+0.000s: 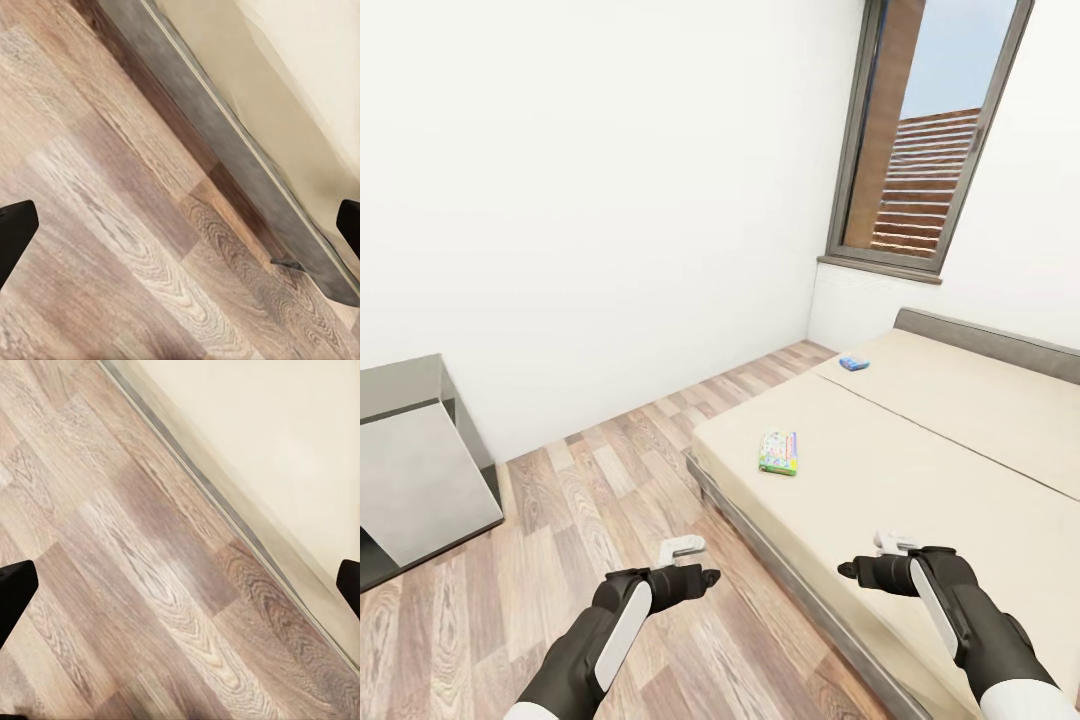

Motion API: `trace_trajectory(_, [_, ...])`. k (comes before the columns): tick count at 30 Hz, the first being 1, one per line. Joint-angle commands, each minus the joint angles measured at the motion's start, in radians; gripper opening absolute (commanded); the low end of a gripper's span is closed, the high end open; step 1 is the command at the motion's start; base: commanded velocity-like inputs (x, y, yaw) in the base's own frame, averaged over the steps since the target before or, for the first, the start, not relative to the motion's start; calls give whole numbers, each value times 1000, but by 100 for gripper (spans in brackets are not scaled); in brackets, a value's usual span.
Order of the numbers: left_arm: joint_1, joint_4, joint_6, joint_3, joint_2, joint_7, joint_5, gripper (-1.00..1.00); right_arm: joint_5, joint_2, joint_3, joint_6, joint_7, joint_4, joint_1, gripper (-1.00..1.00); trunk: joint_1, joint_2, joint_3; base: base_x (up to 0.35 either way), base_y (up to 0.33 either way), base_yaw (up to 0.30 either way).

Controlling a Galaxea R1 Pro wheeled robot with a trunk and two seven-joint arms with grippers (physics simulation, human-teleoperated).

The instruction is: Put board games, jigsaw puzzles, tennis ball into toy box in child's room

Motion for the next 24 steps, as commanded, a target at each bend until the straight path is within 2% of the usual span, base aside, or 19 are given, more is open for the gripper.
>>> trace_trajectory(1, [0, -1, 4, 0, 0, 1, 3, 100, -8, 0, -1, 5, -2, -1, -1, 100, 0, -1, -1, 0, 0, 0])
trace_trajectory(24, [-1, -1, 5, 2, 0, 1, 3, 100, -8, 0, -1, 6, -2, -1, 0, 100, 0, -1, -1, 1, 0, 0])
